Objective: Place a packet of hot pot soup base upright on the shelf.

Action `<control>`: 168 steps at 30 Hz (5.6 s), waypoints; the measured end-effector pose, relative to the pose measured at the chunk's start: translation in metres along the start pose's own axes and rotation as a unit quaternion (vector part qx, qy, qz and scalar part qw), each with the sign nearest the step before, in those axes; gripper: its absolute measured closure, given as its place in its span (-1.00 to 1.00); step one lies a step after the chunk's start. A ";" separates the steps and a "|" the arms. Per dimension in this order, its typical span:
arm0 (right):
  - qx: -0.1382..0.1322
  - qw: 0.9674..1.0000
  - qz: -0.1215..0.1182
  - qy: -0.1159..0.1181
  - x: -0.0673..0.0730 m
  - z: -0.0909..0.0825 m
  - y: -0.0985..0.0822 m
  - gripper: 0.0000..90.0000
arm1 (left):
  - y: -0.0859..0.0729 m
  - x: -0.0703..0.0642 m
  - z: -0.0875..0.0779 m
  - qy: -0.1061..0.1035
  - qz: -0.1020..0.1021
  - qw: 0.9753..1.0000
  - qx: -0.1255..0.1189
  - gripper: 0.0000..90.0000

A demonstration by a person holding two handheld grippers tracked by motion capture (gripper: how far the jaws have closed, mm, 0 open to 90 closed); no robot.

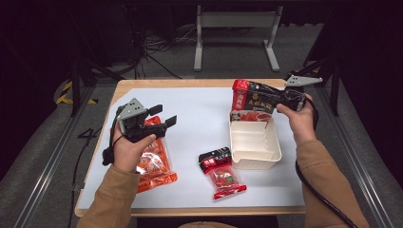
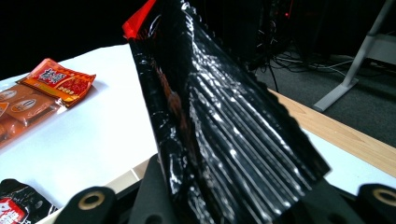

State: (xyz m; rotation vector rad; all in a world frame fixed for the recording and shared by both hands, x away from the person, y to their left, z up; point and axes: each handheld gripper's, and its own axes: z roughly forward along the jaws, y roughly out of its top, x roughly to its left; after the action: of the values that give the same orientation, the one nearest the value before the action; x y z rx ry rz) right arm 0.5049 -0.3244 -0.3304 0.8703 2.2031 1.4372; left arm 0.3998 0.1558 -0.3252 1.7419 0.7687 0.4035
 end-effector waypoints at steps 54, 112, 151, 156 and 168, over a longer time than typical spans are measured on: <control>0.000 0.998 0.023 -0.053 0.037 -0.096 0.007 -0.43 | -0.005 0.034 -0.027 0.027 0.001 0.999 0.038 -0.79; 0.005 1.000 0.009 -0.013 0.059 -0.080 -0.055 -0.44 | -0.080 0.134 -0.065 0.167 -0.059 0.982 0.060 -0.50; 0.026 1.000 -0.001 -0.010 0.061 -0.066 -0.062 -0.45 | -0.128 0.161 -0.045 0.136 -0.161 0.966 0.152 -0.25; 0.026 1.000 -0.002 -0.008 0.061 -0.065 -0.062 -0.45 | -0.128 0.160 -0.045 0.111 -0.167 0.969 0.141 0.00; 0.026 1.000 -0.002 -0.002 0.062 -0.064 -0.062 -0.45 | -0.135 0.161 -0.039 0.109 -0.168 0.968 0.152 0.26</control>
State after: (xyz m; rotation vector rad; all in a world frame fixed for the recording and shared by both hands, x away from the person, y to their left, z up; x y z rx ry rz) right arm 0.4022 -0.3441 -0.3588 0.8840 2.2473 1.3792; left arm 0.4537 0.3138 -0.4591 1.8194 1.3194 0.2565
